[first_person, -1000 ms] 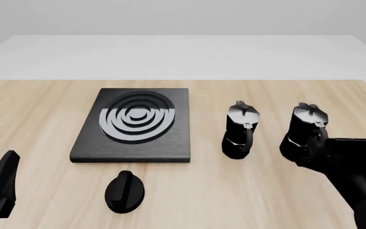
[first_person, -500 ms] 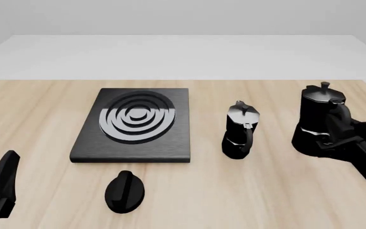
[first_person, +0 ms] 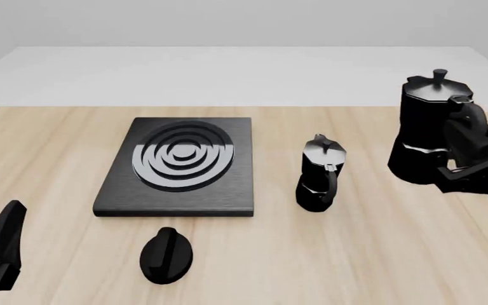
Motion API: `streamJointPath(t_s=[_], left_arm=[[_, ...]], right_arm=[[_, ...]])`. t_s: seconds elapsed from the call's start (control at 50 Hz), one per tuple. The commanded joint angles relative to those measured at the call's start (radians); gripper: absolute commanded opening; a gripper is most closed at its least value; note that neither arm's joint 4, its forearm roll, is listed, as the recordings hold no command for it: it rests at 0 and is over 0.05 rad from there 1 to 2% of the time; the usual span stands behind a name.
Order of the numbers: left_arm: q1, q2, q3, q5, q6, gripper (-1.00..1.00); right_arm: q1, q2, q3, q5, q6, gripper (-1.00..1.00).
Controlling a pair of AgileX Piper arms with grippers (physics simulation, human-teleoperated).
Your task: Put the right moka pot on the stove.
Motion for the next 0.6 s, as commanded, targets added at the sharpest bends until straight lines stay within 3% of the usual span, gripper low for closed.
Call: streamJointPath(t_s=[0.02, 0.34, 0.38, 0.42, 0.6], left_arm=[[0.0, 0.0, 0.0, 0.0, 0.0, 1.0], [0.0, 0.0, 0.0, 0.0, 0.0, 1.0], [0.0, 0.0, 0.0, 0.0, 0.0, 1.0], [0.0, 0.0, 0.0, 0.0, 0.0, 1.0], [0.0, 0.0, 0.0, 0.0, 0.0, 1.0]], right_arm=[[0.076, -0.044, -0.112, 0.061, -0.009, -1.0], [0.201, 0.107, -0.242, -0.01, -0.033, -1.0], [0.219, 0.143, -0.256, -0.034, -0.03, -1.0], [0.297, 0.244, -0.292, -0.113, -0.02, -1.0], [0.346, 0.326, -0.325, -0.197, 0.002, -1.0]])
